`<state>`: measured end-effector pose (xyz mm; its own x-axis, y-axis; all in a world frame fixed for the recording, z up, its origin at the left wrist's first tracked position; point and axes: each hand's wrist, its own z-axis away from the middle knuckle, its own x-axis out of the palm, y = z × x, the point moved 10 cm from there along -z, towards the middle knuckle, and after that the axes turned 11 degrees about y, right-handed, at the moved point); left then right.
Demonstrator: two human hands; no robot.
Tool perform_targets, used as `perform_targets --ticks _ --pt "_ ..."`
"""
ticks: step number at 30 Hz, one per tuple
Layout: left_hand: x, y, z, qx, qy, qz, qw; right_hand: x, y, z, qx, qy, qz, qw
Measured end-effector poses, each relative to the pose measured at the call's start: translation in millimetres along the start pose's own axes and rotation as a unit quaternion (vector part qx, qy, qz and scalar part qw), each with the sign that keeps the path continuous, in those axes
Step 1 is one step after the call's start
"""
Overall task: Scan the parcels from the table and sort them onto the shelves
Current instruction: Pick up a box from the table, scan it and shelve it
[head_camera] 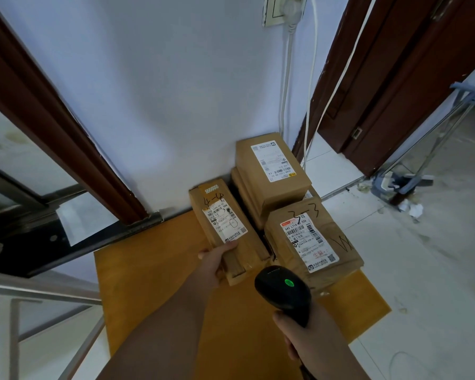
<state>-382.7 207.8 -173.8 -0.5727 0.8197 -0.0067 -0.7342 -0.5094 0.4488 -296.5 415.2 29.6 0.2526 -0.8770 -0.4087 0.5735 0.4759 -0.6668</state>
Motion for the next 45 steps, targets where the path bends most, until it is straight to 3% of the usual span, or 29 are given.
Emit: perform_targets --ticks 12,18,22,29,39,45 --pt "-55.1 -22.9 31.8 0.044 -0.034 -0.078 0.995 7.1 -20.0 29.0 -0.052 0.015 -0.022 0.998" --pt "-71.1 -0.6 85.1 0.165 -0.071 -0.091 0.979 9.5 -78.4 52.4 -0.141 0.059 0.001 0.988" --pt "-78.1 21.3 122.8 0.243 -0.043 -0.118 0.962 10.0 -119.9 73.6 -0.219 0.102 0.040 0.970" --pt "-79.1 42.3 179.6 0.351 -0.032 -0.170 0.920 12.5 -149.2 110.6 -0.264 0.118 0.052 0.956" --pt "-90.8 29.0 201.5 0.379 -0.047 -0.151 0.912 9.5 -131.8 133.7 -0.265 0.132 0.018 0.955" --pt "-104.2 8.3 222.8 0.381 -0.032 -0.144 0.912 7.6 -126.5 161.9 -0.320 0.114 0.037 0.940"
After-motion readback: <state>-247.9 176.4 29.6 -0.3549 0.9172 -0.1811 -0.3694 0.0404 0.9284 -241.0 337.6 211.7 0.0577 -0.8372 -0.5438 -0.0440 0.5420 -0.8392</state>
